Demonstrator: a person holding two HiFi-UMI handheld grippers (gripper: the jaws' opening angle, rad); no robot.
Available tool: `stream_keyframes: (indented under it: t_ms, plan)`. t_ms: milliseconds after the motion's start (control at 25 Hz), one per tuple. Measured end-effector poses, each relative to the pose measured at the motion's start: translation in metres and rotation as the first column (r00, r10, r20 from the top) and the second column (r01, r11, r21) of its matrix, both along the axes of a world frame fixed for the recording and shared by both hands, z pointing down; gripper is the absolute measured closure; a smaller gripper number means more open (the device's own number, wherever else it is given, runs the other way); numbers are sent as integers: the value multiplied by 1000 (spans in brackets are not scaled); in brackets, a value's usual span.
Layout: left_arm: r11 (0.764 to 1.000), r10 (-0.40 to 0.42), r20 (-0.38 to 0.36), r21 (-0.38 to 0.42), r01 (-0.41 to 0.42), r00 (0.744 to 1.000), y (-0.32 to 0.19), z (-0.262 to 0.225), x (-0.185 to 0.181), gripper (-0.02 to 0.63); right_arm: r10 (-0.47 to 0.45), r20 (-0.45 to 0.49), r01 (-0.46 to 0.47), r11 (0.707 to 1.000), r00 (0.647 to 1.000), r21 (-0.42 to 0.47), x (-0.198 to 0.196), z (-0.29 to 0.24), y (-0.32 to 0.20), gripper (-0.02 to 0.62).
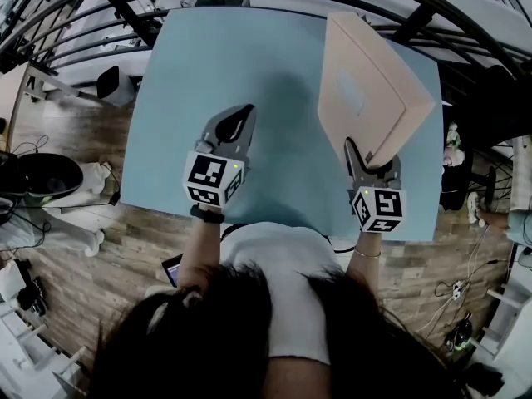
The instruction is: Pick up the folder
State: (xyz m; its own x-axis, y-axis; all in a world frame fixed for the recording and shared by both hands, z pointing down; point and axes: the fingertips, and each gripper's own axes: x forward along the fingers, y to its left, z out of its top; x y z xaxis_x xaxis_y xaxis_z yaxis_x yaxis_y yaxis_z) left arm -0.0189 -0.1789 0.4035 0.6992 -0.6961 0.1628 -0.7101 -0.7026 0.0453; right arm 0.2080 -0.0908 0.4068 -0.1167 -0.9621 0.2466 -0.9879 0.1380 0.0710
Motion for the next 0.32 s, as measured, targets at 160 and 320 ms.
stream_keyframes:
  t_ms: [160, 320]
  plan:
    - [1000, -2, 1, -2, 2, 1000, -1, 0, 0, 549, 1, 1, -1, 1000, 1000, -1, 1, 0, -1, 325]
    - [1000, -4, 1, -3, 4, 1000, -2, 2, 0, 548, 3, 5, -3, 1000, 1000, -4, 3, 3, -1, 325]
